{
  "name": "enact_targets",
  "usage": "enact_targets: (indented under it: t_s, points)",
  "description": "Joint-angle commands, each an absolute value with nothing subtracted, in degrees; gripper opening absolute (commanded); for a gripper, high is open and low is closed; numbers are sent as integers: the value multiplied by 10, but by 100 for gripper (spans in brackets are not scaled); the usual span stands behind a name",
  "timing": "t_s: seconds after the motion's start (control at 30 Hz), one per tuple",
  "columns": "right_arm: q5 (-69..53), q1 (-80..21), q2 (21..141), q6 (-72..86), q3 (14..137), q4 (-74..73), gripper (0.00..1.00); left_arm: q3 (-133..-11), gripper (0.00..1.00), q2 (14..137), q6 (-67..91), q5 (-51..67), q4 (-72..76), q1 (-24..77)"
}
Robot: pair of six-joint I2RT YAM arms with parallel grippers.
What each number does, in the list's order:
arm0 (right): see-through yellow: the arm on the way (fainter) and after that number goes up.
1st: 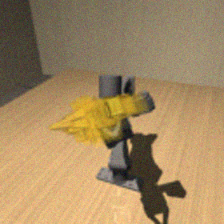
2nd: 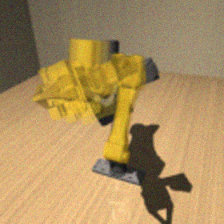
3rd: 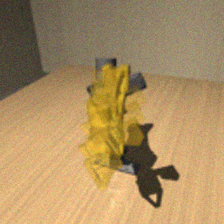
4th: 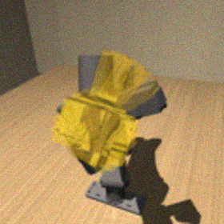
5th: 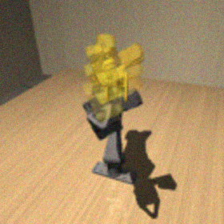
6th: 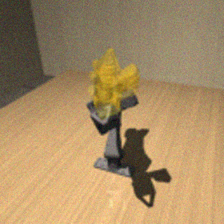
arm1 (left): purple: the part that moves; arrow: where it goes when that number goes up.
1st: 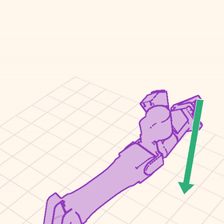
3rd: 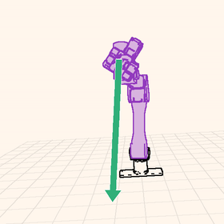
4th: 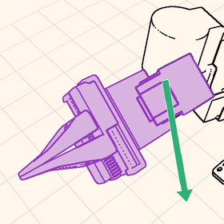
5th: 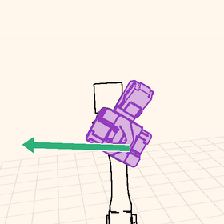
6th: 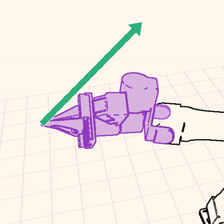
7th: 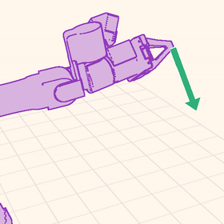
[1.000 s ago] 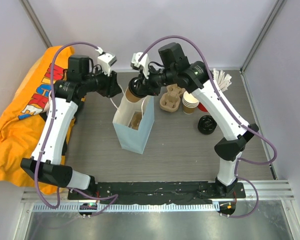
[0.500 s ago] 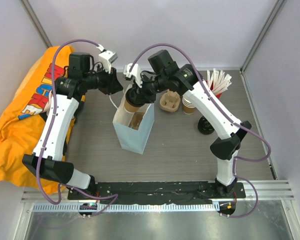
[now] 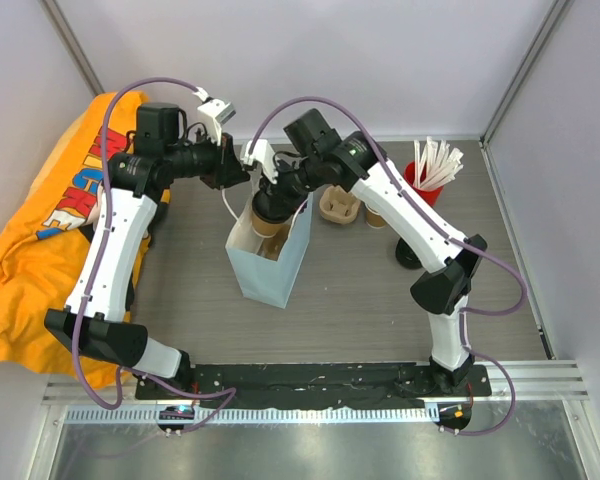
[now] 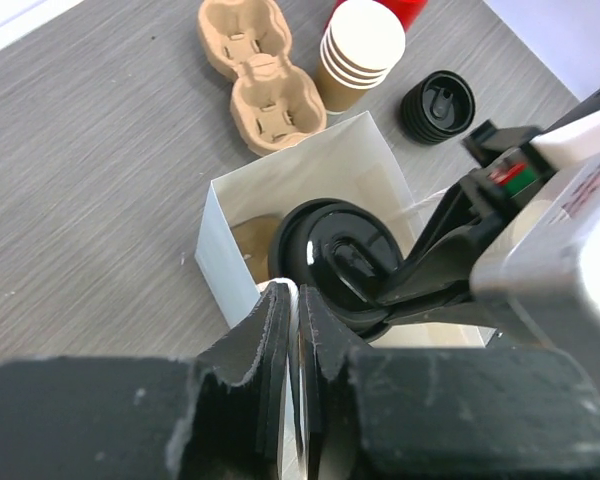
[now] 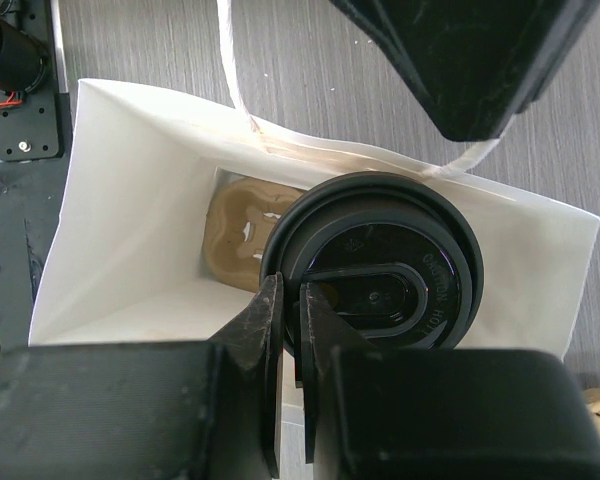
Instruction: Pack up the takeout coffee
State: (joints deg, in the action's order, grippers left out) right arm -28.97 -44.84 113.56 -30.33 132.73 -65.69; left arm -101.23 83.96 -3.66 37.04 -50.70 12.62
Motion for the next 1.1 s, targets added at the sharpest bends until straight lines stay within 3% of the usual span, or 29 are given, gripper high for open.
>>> enact_targets:
  t_s: [0.0, 1.07]
  points:
    - [-290, -454, 1135, -310, 1325, -656, 1, -1034, 11, 838, -24, 403, -501, 123]
    - [-303, -456, 1151, -258, 1279, -627, 1, -1017, 4, 831, -4, 432, -480, 124]
